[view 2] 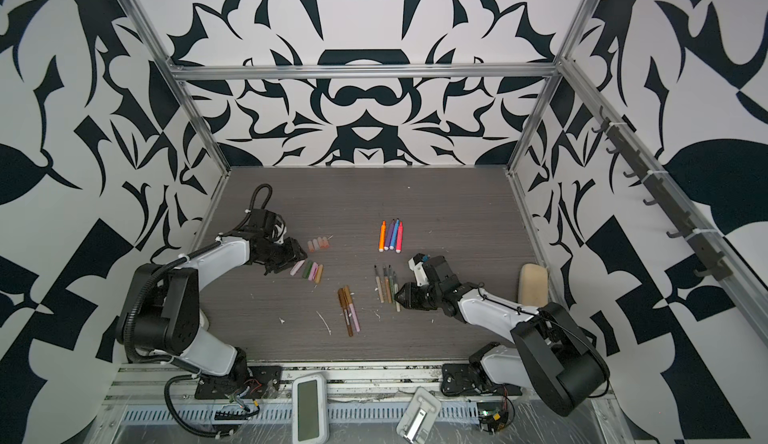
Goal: Open the pen caps
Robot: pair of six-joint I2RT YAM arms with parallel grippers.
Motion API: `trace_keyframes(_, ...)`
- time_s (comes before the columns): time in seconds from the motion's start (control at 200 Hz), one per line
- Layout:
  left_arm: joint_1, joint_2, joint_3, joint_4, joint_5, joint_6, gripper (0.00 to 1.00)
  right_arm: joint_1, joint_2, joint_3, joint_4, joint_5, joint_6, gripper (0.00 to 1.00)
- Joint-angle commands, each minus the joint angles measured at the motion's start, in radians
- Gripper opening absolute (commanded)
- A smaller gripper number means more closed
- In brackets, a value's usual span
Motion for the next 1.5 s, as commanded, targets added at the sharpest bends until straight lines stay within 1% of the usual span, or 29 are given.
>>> trace_keyframes(0.0,0.002,0.023,0.011,0.014,0.044,-0.011,0.56,-0.001,-0.017,0.004,-0.008,0.012,-0.003,0.42)
trace_keyframes(0.345,0.002,0.057,-0.022,0.078,0.133,-0.053,0.57,-0.001,-0.025,-0.009,-0.010,0.021,-0.006,0.44)
trace_keyframes(0.7,0.002,0.055,-0.038,0.094,0.150,-0.066,0.57,0.000,-0.071,-0.020,-0.053,0.049,-0.013,0.44)
trace_keyframes(0.83,0.002,0.032,-0.040,0.079,0.130,-0.069,0.57,0.000,-0.145,-0.015,-0.113,0.103,-0.006,0.43)
trace_keyframes(0.955,0.002,-0.019,-0.036,0.031,0.068,-0.069,0.56,0.014,-0.261,0.019,-0.238,0.180,-0.017,0.43)
trace_keyframes(1.005,0.002,-0.043,-0.035,0.015,0.049,-0.072,0.56,0.040,-0.291,0.047,-0.289,0.215,-0.024,0.43)
trace_keyframes(1.05,0.002,-0.069,-0.037,0.007,0.039,-0.076,0.56,0.086,-0.305,0.071,-0.326,0.253,-0.026,0.43)
trace_keyframes(1.15,0.001,-0.137,-0.049,0.014,0.049,-0.094,0.56,0.231,-0.285,0.115,-0.347,0.345,0.002,0.41)
trace_keyframes(1.24,0.001,-0.213,-0.077,0.050,0.074,-0.118,0.56,0.394,-0.206,0.170,-0.335,0.436,0.033,0.41)
trace_keyframes(1.305,0.001,-0.265,-0.095,0.062,0.079,-0.135,0.56,0.506,-0.139,0.237,-0.353,0.508,0.031,0.42)
trace_keyframes(1.35,0.001,-0.296,-0.104,0.061,0.080,-0.146,0.55,0.566,-0.098,0.280,-0.360,0.555,0.026,0.43)
trace_keyframes(1.37,0.002,-0.298,-0.107,0.059,0.080,-0.150,0.55,0.584,-0.079,0.296,-0.359,0.565,0.024,0.44)
trace_keyframes(1.385,0.001,-0.331,-0.108,0.057,0.081,-0.152,0.55,0.595,-0.066,0.308,-0.359,0.570,0.021,0.45)
trace_keyframes(1.425,0.001,-0.359,-0.111,0.048,0.084,-0.158,0.55,0.612,-0.035,0.333,-0.353,0.575,0.020,0.47)
trace_keyframes(1.445,0.001,-0.372,-0.110,0.043,0.088,-0.161,0.55,0.616,-0.021,0.344,-0.349,0.573,0.018,0.52)
trace_keyframes(1.46,0.001,-0.381,-0.111,0.038,0.091,-0.161,0.55,0.618,-0.014,0.350,-0.347,0.571,0.017,0.53)
trace_keyframes(1.465,0.001,-0.384,-0.111,0.036,0.092,-0.161,0.55,0.619,-0.007,0.355,-0.345,0.569,0.016,0.56)
trace_keyframes(1.495,0.001,-0.405,-0.108,0.027,0.093,-0.163,0.55,0.618,0.010,0.367,-0.342,0.565,0.010,0.62)
